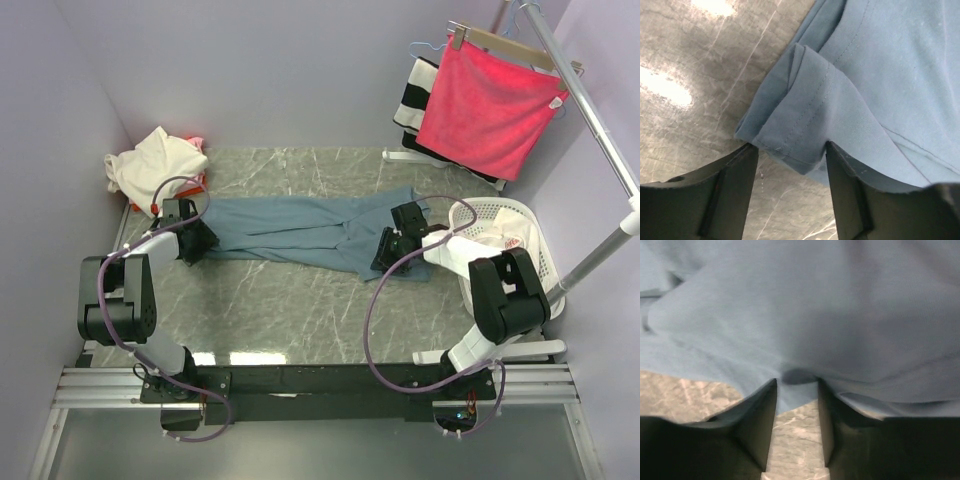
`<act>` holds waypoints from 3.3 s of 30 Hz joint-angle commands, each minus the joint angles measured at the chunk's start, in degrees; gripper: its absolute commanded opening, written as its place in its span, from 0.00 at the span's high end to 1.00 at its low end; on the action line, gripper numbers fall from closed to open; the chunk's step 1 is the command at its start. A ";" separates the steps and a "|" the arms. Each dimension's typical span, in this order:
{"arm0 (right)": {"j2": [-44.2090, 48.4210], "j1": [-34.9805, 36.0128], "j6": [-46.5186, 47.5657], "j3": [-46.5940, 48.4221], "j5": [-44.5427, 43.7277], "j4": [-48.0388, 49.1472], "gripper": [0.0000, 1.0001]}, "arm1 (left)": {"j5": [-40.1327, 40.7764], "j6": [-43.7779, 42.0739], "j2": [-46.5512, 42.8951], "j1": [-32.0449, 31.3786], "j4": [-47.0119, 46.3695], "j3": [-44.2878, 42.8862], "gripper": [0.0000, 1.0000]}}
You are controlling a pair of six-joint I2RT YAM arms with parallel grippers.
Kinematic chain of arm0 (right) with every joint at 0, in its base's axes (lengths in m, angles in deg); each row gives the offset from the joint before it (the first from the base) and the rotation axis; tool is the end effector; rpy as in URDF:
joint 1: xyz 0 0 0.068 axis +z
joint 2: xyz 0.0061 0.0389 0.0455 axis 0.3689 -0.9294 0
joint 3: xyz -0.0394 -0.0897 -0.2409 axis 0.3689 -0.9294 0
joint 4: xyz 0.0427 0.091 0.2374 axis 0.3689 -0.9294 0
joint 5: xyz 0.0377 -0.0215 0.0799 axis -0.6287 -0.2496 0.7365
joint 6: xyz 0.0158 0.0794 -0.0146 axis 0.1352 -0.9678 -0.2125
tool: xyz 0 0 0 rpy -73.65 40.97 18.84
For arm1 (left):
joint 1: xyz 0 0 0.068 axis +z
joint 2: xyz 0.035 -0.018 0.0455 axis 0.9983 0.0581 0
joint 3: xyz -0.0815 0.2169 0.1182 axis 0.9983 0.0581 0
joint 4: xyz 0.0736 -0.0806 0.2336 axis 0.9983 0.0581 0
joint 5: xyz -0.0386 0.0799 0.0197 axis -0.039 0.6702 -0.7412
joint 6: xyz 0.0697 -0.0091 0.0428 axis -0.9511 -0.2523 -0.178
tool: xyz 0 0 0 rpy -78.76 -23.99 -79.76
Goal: Fold and stack the t-shirts
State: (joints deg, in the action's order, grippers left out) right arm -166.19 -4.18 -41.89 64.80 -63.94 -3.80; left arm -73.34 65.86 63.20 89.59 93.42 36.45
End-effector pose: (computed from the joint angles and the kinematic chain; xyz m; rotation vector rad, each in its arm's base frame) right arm 0.2977 0.1038 0.1167 0.3752 2.7100 0.4612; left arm 0.3243 0.0182 0.1219 -0.9705 2.3596 -0.2364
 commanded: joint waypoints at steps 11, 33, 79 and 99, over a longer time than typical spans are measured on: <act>4.79 1.77 -1.01 -1.48 -1.85 -1.50 0.39 | -0.84 -0.08 0.45 -0.28 0.18 -0.42 0.33; 7.16 2.30 1.19 -0.78 -6.07 -2.98 1.00 | 0.65 -0.34 -2.27 -0.19 2.02 -0.33 0.87; 21.23 2.48 0.75 -2.45 -5.55 -12.84 1.00 | 0.66 -1.13 -7.46 -0.37 2.64 2.22 0.87; 32.30 5.90 1.28 -7.81 -1.85 -25.12 1.00 | -9.63 1.24 -31.70 -0.46 21.09 8.72 0.99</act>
State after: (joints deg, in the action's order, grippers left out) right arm -136.36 0.68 -41.43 58.31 -66.36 -21.44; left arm -80.58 66.10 36.45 89.33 107.61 43.20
